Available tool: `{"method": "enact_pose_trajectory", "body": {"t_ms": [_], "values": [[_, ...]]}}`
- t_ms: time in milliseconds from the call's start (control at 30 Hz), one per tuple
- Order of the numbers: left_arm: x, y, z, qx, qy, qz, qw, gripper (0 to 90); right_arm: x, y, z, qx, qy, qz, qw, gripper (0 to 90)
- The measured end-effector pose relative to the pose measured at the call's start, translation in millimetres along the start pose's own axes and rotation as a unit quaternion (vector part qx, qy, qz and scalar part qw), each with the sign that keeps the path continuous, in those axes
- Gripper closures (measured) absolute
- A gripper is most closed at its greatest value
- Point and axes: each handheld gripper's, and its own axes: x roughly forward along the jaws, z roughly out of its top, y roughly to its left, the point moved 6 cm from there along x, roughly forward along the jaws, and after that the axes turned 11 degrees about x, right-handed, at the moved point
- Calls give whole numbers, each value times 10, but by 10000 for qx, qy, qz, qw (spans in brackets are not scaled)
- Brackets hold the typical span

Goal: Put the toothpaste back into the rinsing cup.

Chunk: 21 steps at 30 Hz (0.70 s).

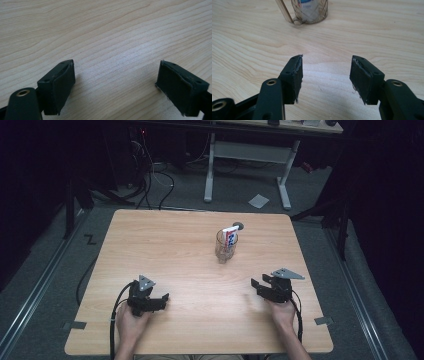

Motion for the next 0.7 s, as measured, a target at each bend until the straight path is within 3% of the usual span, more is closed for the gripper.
{"method": "enact_pose_trajectory", "body": {"t_ms": [367,700], "values": [[0,0,0,-1,-1,-2,10000,153,196,-16,-100,-149,293,-233,9992,432],[1,0,0,-1,-5,5,10000,153,309,11,-148,-254,401,-325,9983,434]]}}
